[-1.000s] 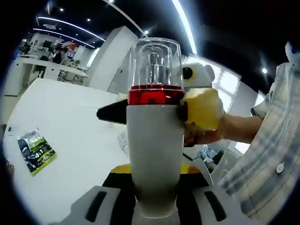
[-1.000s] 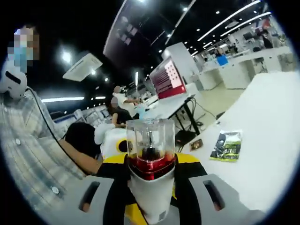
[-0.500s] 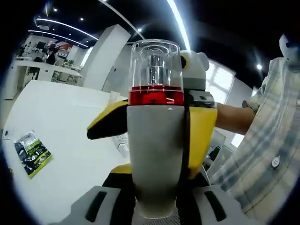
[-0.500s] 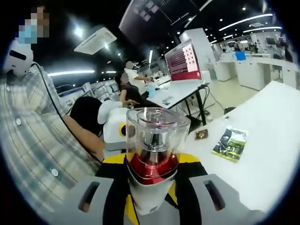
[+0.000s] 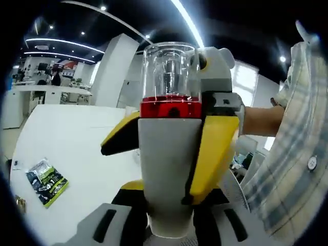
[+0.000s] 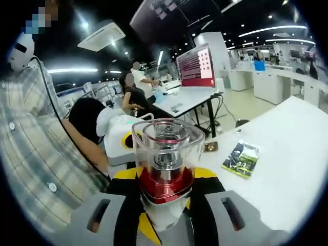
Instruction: Arrange the skincare products in the storage area until every visible bottle or jar stands upright without overlapping.
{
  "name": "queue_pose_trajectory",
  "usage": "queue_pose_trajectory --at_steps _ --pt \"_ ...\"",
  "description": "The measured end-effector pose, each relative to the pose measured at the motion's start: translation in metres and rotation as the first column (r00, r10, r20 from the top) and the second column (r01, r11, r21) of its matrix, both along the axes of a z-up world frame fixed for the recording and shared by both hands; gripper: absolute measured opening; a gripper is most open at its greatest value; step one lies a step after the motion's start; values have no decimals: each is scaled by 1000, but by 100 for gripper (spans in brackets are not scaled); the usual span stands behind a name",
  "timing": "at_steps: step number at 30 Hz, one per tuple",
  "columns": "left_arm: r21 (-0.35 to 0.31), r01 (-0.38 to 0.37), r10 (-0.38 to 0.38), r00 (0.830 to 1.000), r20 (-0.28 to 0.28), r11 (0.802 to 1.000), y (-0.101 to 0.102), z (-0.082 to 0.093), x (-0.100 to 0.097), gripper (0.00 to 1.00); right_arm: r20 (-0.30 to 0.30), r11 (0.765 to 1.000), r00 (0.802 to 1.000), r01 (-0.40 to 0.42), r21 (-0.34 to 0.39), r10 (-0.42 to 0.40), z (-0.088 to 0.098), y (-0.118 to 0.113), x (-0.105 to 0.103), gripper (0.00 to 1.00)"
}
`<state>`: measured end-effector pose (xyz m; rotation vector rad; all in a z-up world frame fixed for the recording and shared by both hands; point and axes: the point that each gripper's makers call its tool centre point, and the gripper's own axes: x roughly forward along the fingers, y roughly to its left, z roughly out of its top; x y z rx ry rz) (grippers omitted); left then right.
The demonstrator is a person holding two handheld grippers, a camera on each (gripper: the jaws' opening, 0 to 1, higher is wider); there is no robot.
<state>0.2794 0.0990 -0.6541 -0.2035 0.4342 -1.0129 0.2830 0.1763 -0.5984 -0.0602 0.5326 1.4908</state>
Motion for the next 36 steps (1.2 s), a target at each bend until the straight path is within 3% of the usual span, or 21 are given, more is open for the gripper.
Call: queue_pose_trajectory --at_steps 4,7,14,22,27,30,36 --pt "21 -54 53 998 34 998 6 0 9 35 23 999 999 43 -1 -43 1 -3 9 33" --pt "43 -85 85 996 9 995 7 -8 14 36 42 998 997 65 -25 -63 -4 -5 14 33" --pt "143 -81 83 997 -8 986 7 -27 13 36 61 994 993 104 -38 -102 -8 -9 21 33" --pt "178 -85 87 996 0 980 9 -33 14 36 57 986 985 165 -18 -164 -3 -17 33 33" --pt "251 -84 86 996 5 964 8 -46 14 35 57 980 979 199 -16 -198 -4 -21 39 33" --pt "339 -77 89 996 -20 938 14 -63 12 32 59 974 972 227 -13 -226 -3 -25 44 33" --pt "368 -82 103 994 -40 926 17 -71 14 29 77 963 960 270 -6 -269 0 -33 58 33"
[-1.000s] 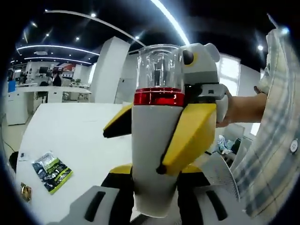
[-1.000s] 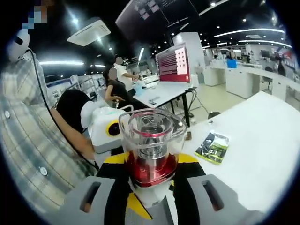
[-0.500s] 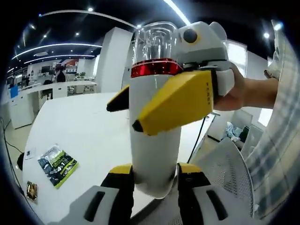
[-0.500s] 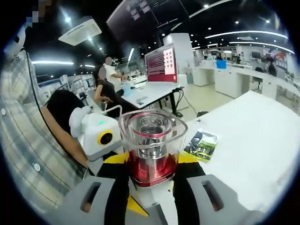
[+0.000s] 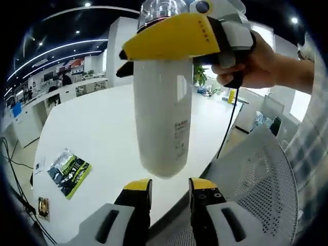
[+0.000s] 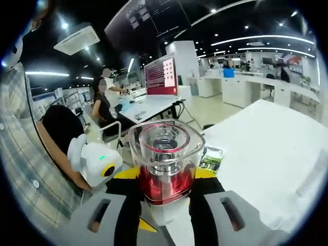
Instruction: Arrange the skincare products in the storage area until every visible bottle or jar stands upright without overlapping.
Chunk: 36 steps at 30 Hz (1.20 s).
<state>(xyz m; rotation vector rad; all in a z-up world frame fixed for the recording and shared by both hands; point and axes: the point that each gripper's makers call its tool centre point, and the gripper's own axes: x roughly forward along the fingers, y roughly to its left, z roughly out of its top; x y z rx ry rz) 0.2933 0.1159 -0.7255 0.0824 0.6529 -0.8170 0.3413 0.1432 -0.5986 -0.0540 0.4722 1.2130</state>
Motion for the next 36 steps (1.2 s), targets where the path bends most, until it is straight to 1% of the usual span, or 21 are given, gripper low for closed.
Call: queue_pose_trajectory --at_steps 5,7,8,9,10,13,15,20,23,25,26,27,28,29,30,31,32,34,36 --pt "21 -10 10 1000 4 1000 2 -3 1 29 6 1000 1000 14 -13 -14 -4 -5 8 33" --pt "39 -10 10 1000 -6 999 4 -7 0 29 3 1000 1000 15 -13 -15 -5 -6 11 33" --pt "57 -8 8 1000 -3 998 5 -9 0 30 0 1000 1000 17 -14 -17 -6 -6 13 33" --pt "94 -13 11 1000 23 996 9 -11 3 32 -1 1000 1000 19 -13 -19 -6 -6 14 33" --pt "123 -23 15 998 63 992 13 -11 7 35 -4 1000 1000 18 -13 -18 -6 -6 16 33" --pt "108 -42 36 998 54 993 13 -10 8 36 -13 1000 1000 9 -7 -9 -5 -5 18 33" --pt "140 -55 47 997 62 989 17 -14 11 37 -14 1000 1000 2 -4 -2 -4 -4 18 33" --pt "164 -55 49 998 39 985 19 -21 10 37 -18 1000 1000 1 0 -1 -5 -10 20 33" --pt "179 -57 46 997 69 982 21 -19 12 37 -26 1000 1000 8 9 -8 -7 -17 21 33" --pt "187 -56 44 997 67 981 21 -21 12 38 -26 1000 1000 11 15 -11 -9 -23 22 33" --pt "206 -52 40 997 60 977 22 -24 11 38 -26 1000 1000 14 16 -14 -10 -25 22 33" --pt "231 -50 37 997 61 972 25 -27 11 39 -26 1000 999 20 19 -19 -11 -29 23 33" --pt "250 -52 35 997 73 967 27 -27 13 43 -25 999 999 23 22 -23 -12 -31 23 33" --pt "267 -62 38 995 97 962 29 -27 16 49 -25 999 999 26 26 -26 -13 -33 24 33" --pt "289 -78 40 990 135 954 32 -25 21 60 -25 999 999 29 30 -29 -14 -35 24 33" --pt "290 -84 43 989 144 953 33 -25 23 68 -24 999 999 34 36 -33 -16 -38 24 33" --pt "287 -90 49 988 146 954 33 -25 23 72 -23 998 999 39 42 -38 -18 -40 25 33" --pt "287 -91 57 991 125 954 34 -27 22 71 -25 998 999 47 51 -46 -22 -45 26 33" --pt "298 -87 55 992 117 950 35 -30 21 71 -27 997 998 58 59 -57 -26 -50 28 33"
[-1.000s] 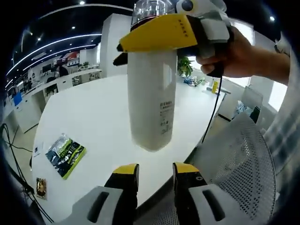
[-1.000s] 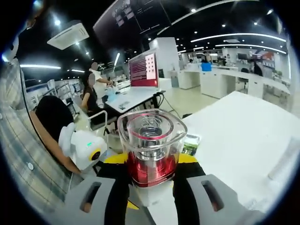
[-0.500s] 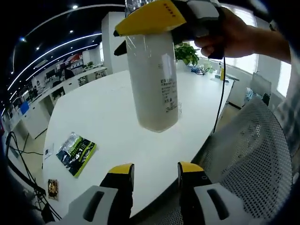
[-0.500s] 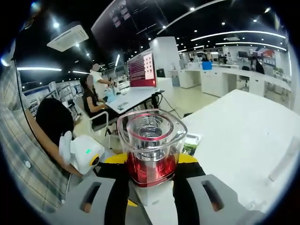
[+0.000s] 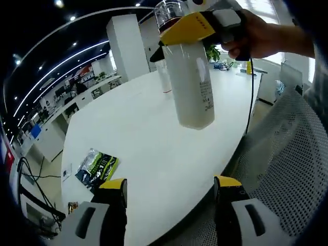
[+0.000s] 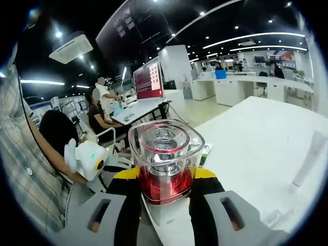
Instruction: Arrange the skincare products in the storage area until every visible bottle or jar stands upright without overlapping.
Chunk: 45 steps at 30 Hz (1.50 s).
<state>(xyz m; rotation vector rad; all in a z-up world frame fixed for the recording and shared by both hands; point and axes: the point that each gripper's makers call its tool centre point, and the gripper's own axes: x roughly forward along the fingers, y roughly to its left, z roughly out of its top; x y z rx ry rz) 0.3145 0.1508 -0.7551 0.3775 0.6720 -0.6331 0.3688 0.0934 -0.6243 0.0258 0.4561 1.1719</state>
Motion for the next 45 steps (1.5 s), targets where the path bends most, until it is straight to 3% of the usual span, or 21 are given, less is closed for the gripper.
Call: queue_pose_trajectory --at_steps 9,24,26,29,38,45 --pt "-44 -68 68 998 -11 997 6 3 5 70 -9 1000 1000 26 18 -25 -10 -14 13 33" --pt "-5 -58 58 996 -61 998 7 -8 0 66 32 999 998 47 1 -47 -4 -36 46 33" --pt "17 -44 45 998 -42 999 8 -7 1 67 36 999 998 50 -11 -49 -6 -40 48 33" --pt "18 -46 46 999 -21 999 9 -3 3 68 42 998 997 66 -25 -65 -8 -50 51 33" --pt "20 -29 31 998 -63 999 6 -9 -1 68 49 986 986 161 -36 -159 -11 -94 78 33" --pt "16 -24 25 997 -74 1000 5 -10 -2 67 79 978 977 201 -62 -196 -10 -115 100 33"
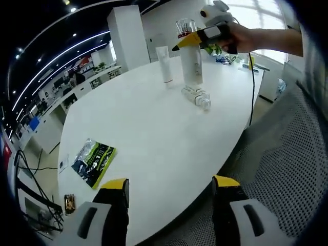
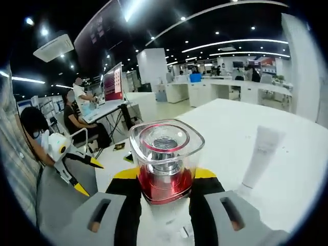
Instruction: Arrange the skincare products in the storage area until every visible bottle or jar stands upright without overlapping.
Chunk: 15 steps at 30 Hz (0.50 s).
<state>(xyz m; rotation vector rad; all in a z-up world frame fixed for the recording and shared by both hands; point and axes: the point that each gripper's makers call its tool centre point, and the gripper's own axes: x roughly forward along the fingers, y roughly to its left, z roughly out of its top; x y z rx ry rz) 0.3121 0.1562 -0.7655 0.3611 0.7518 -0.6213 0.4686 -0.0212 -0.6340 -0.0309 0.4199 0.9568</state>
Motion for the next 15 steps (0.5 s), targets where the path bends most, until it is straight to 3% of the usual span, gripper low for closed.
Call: queue_pose_trajectory --at_steps 8,15 --pt "-2 8 -8 1000 -7 1000 -2 -1 -2 67 38 998 998 51 -38 -50 4 -29 32 33" --pt "0 5 -5 1000 -11 1000 -1 -2 -2 67 34 987 991 129 -92 -127 -4 -75 64 33"
